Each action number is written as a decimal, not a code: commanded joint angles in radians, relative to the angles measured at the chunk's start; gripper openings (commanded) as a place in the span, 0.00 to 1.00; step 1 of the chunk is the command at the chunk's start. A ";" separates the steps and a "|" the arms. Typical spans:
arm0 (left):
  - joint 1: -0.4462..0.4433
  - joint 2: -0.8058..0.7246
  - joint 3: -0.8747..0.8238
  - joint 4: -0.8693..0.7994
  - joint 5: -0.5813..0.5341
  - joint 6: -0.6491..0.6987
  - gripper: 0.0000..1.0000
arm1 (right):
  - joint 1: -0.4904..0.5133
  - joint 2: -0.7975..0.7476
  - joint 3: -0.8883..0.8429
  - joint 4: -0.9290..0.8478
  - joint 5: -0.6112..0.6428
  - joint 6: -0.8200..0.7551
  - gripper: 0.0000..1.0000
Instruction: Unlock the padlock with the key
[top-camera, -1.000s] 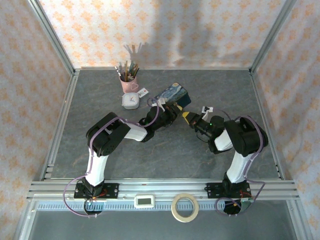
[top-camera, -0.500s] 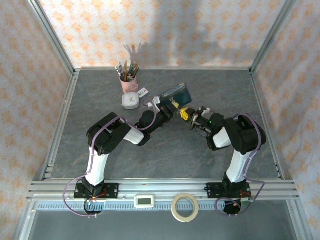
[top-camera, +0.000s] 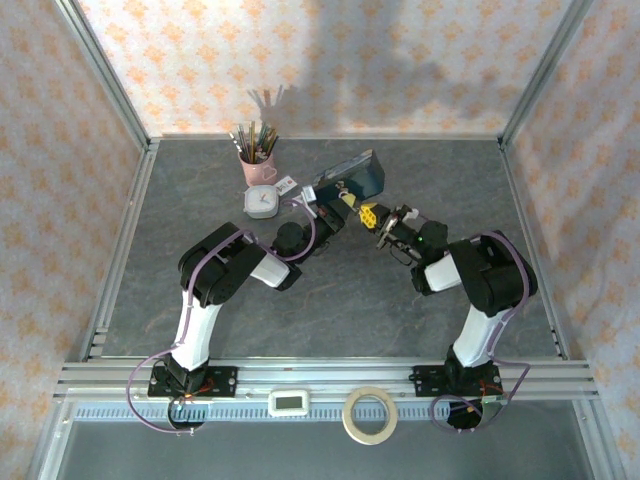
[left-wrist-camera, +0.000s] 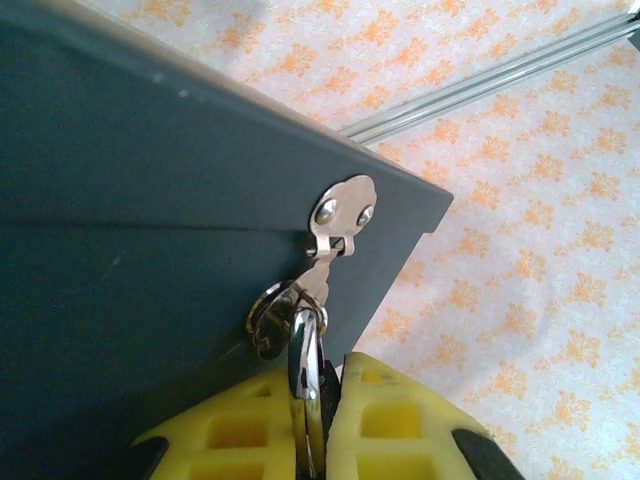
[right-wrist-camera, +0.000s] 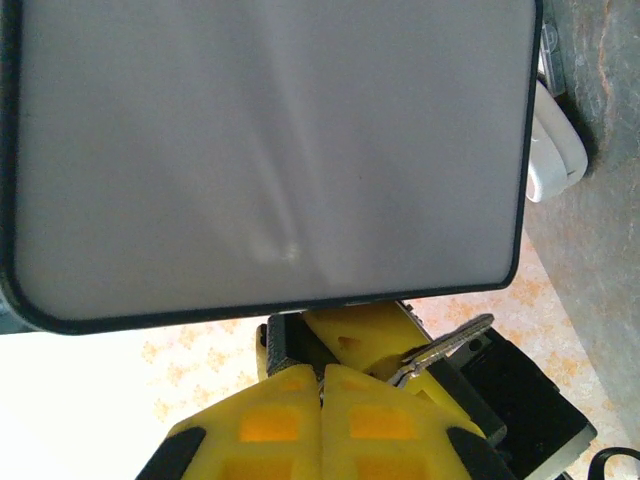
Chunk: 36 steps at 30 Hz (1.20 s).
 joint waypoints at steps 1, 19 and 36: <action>-0.055 0.006 0.000 -0.008 0.126 0.068 0.00 | 0.006 -0.014 0.022 0.351 0.088 0.230 0.00; -0.055 -0.041 0.019 -0.238 0.063 0.140 0.00 | 0.013 0.160 -0.037 0.331 0.011 -0.095 0.00; -0.057 -0.035 -0.003 -0.309 0.002 0.142 0.00 | 0.012 -0.052 -0.156 -0.230 0.034 -0.526 0.23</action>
